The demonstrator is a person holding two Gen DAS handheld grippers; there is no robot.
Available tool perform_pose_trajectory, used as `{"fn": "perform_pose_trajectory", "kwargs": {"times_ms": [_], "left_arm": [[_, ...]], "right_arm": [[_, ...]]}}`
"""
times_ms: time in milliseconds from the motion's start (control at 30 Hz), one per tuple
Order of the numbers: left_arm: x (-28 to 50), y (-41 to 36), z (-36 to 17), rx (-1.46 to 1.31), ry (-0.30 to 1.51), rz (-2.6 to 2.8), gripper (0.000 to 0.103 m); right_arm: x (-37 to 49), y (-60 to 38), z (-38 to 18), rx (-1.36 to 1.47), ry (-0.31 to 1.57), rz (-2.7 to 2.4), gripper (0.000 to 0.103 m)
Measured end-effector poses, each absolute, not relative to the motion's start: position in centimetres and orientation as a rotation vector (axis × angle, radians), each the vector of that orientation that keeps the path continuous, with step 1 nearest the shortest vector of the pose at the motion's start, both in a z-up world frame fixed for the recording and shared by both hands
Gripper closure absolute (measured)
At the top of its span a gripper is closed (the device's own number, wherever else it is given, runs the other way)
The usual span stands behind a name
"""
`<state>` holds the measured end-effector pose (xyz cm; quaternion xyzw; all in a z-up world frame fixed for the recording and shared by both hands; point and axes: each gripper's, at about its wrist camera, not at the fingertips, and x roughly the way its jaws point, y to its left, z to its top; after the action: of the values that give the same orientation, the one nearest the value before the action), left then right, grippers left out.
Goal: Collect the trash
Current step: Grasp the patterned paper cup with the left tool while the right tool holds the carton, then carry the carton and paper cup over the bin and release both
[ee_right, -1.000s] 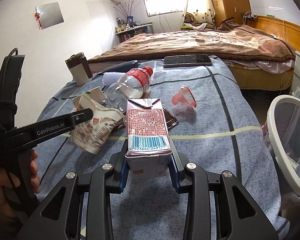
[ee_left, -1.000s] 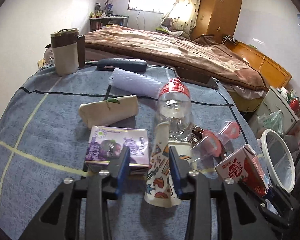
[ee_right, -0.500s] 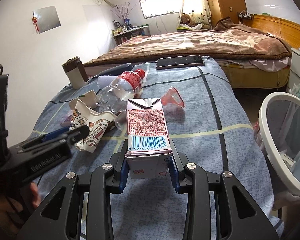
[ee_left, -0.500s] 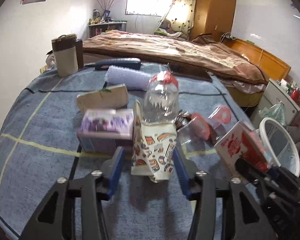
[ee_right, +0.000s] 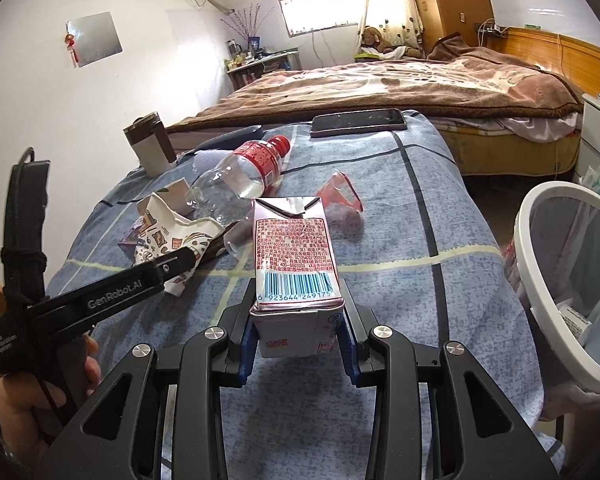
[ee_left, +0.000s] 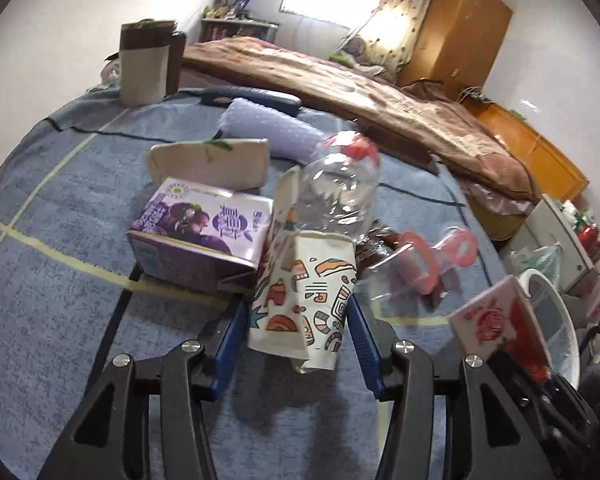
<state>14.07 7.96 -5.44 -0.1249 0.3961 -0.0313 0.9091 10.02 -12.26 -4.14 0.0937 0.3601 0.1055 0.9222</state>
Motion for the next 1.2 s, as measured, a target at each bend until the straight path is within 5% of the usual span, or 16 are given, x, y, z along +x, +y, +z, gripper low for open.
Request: {"fn": "perform_pose_trajectory", "kwargs": {"times_ms": [200, 1200], "left_arm": [[13.8, 7.4, -5.1, -0.232, 0.798, -0.084, 0.065], [11.5, -3.8, 1.1, -0.022, 0.699, -0.315, 0.065]], "right_arm": [[10.1, -12.4, -4.2, 0.194, 0.744, 0.215, 0.066], [6.8, -21.6, -0.2, 0.209, 0.624, 0.015, 0.066]]}}
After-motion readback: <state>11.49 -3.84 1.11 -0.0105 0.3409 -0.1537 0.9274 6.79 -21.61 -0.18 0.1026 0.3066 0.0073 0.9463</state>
